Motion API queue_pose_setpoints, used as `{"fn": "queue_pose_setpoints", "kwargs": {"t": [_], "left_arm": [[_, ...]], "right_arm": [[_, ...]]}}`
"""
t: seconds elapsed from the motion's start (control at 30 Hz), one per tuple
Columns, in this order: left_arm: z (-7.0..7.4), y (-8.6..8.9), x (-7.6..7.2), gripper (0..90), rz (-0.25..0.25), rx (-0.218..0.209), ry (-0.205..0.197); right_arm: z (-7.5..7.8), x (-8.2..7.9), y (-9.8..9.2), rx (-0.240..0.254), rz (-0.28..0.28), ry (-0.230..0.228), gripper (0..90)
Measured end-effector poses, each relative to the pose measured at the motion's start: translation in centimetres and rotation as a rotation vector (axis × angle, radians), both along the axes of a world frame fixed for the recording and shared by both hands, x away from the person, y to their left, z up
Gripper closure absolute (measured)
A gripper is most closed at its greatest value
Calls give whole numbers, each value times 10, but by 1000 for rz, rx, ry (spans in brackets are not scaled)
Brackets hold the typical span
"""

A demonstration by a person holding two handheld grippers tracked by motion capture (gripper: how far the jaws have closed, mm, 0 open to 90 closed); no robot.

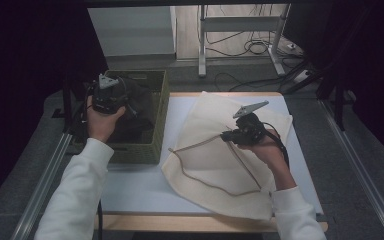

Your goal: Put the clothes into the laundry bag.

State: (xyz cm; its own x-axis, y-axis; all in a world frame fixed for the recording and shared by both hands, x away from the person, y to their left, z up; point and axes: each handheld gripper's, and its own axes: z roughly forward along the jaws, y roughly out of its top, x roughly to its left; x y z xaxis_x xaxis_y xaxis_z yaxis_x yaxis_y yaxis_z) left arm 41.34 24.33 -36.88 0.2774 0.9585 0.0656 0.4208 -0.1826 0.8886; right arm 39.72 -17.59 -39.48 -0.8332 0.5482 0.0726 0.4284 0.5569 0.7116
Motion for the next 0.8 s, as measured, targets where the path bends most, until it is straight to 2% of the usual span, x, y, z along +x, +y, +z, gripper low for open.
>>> {"fn": "queue_pose_setpoints", "kwargs": {"t": [0.23,0.4,0.8], "left_arm": [[16,5,-16,722,-3,-3,-54],[29,11,-29,722,-2,-27,-93],[43,19,-44,723,-5,-59,-143]], "right_arm": [[-1,1,1,2,-6,3,863],[-2,1,1,-2,-4,0,863],[-2,1,1,-2,-5,0,863]]}}
